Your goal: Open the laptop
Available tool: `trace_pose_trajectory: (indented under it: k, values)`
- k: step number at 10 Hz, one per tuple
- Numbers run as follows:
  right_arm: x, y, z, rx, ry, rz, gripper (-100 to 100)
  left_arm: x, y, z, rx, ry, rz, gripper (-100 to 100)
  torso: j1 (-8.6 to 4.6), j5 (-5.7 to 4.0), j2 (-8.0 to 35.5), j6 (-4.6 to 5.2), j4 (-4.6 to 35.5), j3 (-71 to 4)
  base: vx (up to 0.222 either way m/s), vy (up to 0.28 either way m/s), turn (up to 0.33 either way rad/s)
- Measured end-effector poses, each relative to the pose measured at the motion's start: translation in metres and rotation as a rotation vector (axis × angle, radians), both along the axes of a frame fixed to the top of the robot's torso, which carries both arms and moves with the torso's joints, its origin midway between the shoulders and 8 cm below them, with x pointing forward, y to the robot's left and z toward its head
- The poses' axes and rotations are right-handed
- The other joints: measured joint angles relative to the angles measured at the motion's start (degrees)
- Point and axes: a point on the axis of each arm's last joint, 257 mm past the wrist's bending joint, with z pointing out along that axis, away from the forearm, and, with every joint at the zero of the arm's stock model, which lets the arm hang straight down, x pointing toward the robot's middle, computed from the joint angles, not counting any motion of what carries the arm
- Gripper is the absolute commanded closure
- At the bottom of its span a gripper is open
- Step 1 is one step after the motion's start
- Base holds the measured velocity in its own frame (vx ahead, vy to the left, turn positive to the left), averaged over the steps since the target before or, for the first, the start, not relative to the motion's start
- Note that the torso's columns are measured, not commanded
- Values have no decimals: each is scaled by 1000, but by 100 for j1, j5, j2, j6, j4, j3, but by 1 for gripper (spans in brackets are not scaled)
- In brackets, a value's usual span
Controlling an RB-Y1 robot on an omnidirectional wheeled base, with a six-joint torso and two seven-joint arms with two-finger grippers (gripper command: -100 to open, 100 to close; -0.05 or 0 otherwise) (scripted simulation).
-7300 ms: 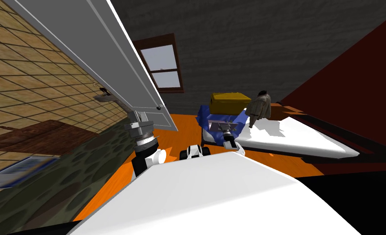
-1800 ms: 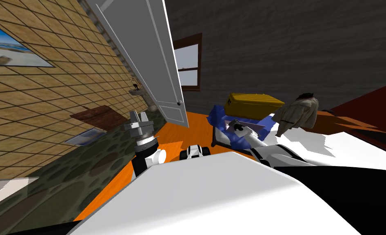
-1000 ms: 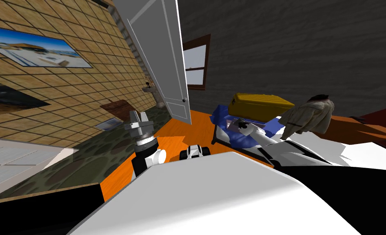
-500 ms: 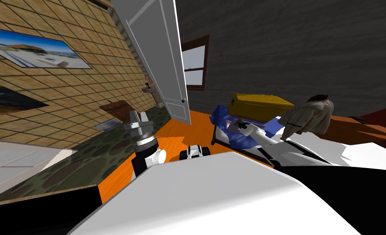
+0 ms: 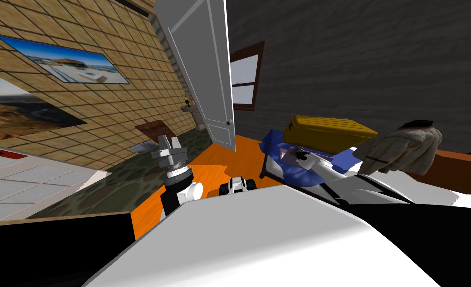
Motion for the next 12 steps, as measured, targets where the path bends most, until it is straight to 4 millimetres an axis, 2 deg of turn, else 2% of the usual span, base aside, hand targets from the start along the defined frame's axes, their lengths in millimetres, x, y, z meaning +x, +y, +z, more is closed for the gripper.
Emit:
trace_pose_trajectory:
  k: [1,2,3,5,6,8,9,10,12]
  values:
    - [-1,-1,0,16,-10,-12,100,0,0,0,0,0,0,0,9,3,10,-2,3,7,29,-4,287]
    - [-22,-13,-3,8,1,-25,100,0,0,0,0,0,0,0,13,4,10,-9,4,8,37,-7,217]
    - [-34,-21,-6,-1,16,-27,100,0,0,0,0,0,0,0,14,5,8,-4,3,6,22,-3,2]
    - [-39,-25,-7,20,9,-40,100,0,0,0,0,0,0,0,12,4,19,-2,6,13,3,0,-19]
    - [-39,-25,-7,38,-3,-53,100,0,0,0,0,0,0,0,12,4,19,-4,7,13,20,1,307]
    - [-68,-44,-8,36,16,-76,100,0,0,0,0,0,0,0,5,-1,-2,-9,0,2,26,-12,98]
    - [-75,-46,-11,46,15,-82,100,0,0,0,0,0,0,0,2,-1,3,-1,1,3,11,-2,-36]
    - [-76,-46,-11,61,7,-91,100,0,0,0,0,0,0,0,8,2,11,-3,4,8,32,-7,329]
    - [-107,-62,-12,56,33,-109,100,0,0,0,0,0,0,0,3,-1,0,-6,1,3,31,-7,92]
